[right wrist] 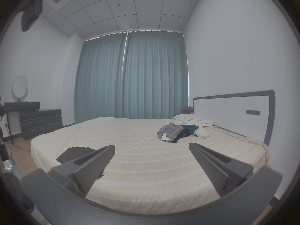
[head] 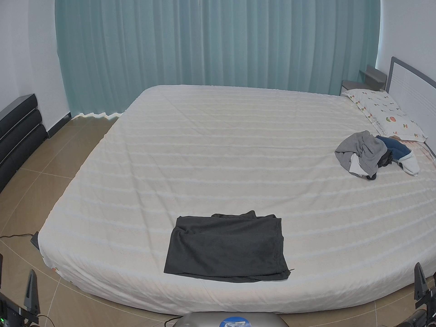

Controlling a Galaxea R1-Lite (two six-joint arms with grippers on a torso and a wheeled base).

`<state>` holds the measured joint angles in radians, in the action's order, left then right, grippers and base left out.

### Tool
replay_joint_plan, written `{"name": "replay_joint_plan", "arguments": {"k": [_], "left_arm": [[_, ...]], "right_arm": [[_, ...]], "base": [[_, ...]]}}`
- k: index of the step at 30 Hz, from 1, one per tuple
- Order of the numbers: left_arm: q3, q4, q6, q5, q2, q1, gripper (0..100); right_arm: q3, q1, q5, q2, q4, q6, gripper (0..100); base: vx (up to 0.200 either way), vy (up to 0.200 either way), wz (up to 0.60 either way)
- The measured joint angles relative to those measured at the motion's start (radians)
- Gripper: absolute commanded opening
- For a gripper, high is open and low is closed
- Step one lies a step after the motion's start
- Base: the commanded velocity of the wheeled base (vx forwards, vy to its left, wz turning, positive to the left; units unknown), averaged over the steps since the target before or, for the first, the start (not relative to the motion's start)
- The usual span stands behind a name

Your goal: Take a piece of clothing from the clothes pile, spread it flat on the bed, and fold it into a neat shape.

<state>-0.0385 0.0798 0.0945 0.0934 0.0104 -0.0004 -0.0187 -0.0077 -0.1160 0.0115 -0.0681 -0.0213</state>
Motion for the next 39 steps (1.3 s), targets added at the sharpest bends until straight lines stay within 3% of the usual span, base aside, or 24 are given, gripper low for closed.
{"name": "replay_joint_plan", "arguments": {"k": [9, 20, 29, 33, 36, 39], "left_arm": [[0.020, -0.024, -0.019, -0.071, -0.001, -0.001, 100], [0.021, -0.027, -0.058, -0.137, -0.001, -0.001, 100], [0.021, -0.031, -0.098, -0.268, 0.000, -0.001, 100], [0.021, -0.032, -0.097, -0.290, 0.000, -0.001, 100], [0.021, -0.033, -0.078, -0.309, 0.000, -0.001, 100], [0.021, -0.033, -0.084, -0.311, 0.000, -0.001, 100]], "right_arm": [[0.001, 0.000, 0.023, 0.000, 0.004, 0.024, 100], [0.001, 0.000, 0.136, 0.000, 0.003, -0.009, 100], [-0.003, 0.000, 0.136, 0.000, 0.072, 0.052, 100], [-0.004, 0.000, 0.104, 0.001, 0.078, 0.009, 100], [0.000, -0.001, 0.123, 0.001, 0.087, -0.032, 100], [0.000, -0.001, 0.134, 0.001, 0.088, -0.021, 100]], "base": [[0.000, 0.000, 0.00], [0.000, 0.000, 0.00], [0.000, 0.000, 0.00], [0.000, 0.000, 0.00], [0.000, 0.000, 0.00], [0.000, 0.000, 0.00]]}}
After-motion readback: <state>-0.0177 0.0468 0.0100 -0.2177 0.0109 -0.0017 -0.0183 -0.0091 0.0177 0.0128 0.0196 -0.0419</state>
